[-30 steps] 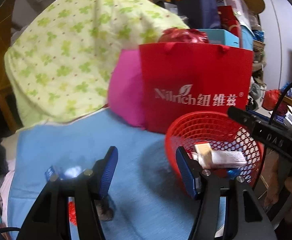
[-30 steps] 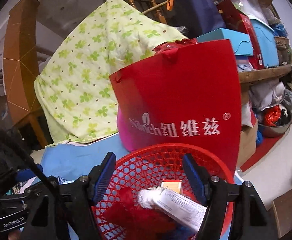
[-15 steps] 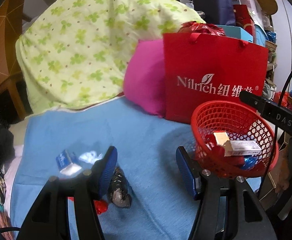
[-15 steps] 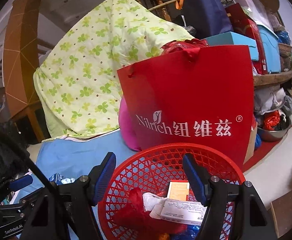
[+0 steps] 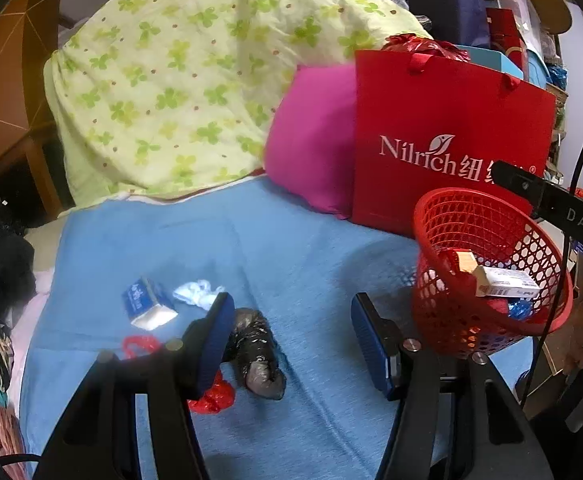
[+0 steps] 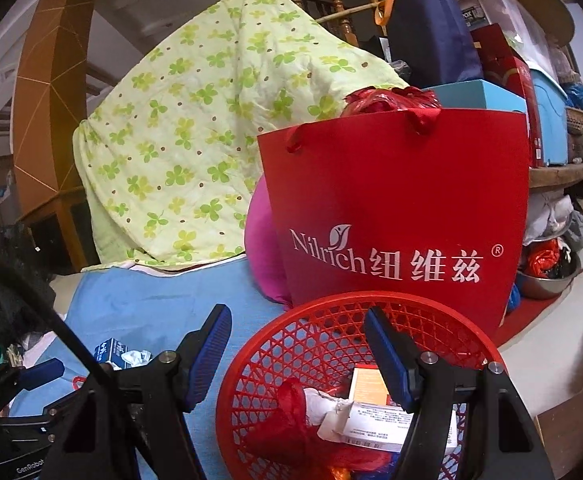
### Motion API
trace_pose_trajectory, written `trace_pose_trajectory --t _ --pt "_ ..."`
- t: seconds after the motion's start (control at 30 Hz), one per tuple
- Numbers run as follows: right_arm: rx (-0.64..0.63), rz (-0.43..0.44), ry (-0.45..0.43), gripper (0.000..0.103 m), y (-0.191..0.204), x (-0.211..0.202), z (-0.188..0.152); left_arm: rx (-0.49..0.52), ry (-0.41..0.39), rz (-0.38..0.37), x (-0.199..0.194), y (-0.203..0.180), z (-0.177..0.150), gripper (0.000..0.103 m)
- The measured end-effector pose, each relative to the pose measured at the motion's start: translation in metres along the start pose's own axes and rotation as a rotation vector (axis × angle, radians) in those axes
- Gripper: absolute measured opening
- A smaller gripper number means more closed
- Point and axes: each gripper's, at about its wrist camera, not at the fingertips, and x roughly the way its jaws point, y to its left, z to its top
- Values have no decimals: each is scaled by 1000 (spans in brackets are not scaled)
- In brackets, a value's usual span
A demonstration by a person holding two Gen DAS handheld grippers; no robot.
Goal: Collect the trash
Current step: 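Lower the right tool onto the black plastic bag and close it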
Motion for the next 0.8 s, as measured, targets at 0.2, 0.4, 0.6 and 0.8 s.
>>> trace_pose_trajectory --t 0.2,0.4,0.6,0.8 --pt "-11 7 -2 73 9 2 0 -18 13 11 3 10 -4 62" --pt "-20 46 -35 73 21 0 0 -36 32 44 4 29 -15 62" --pt "-26 281 -51 75 49 -2 -1 -80 87 134 5 76 -38 62" --pt "-67 418 149 75 91 34 -19 -162 140 230 4 132 -70 62"
